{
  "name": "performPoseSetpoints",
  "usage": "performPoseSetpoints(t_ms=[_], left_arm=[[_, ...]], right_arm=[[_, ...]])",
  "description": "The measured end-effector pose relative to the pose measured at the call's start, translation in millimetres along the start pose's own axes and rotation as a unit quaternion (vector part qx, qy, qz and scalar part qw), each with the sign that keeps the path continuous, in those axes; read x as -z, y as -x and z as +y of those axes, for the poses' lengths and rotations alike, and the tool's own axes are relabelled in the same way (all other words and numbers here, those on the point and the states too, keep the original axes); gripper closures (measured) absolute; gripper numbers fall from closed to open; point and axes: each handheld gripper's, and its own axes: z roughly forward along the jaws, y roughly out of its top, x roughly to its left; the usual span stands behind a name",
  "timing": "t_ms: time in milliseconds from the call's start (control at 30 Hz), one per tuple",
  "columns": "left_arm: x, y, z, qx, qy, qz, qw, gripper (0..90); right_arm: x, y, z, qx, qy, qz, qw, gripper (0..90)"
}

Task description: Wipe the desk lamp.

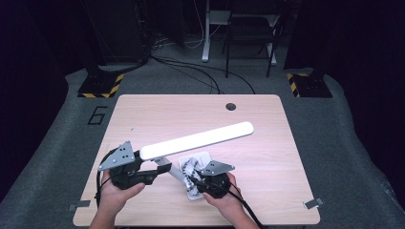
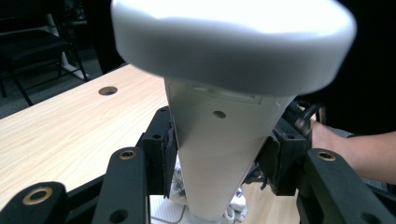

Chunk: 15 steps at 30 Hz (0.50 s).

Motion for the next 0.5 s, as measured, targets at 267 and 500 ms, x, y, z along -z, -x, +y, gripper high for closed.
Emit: performPoseSetpoints(t_ms=[267, 500], left_arm=[[-0.4, -0.1, -0.3, 0.0, 0.002, -0.001, 1.0, 52.8], [-0.6, -0.2, -1.0, 0.001, 0.006, -0.001, 1.0, 52.8]], right_arm=[[-9.4, 5.9, -21.7, 0.001, -0.019, -0.023, 0.9996, 70.8], [-13.6, 8.9, -37.3, 0.01, -0.041, -0.046, 0.998, 71.2]])
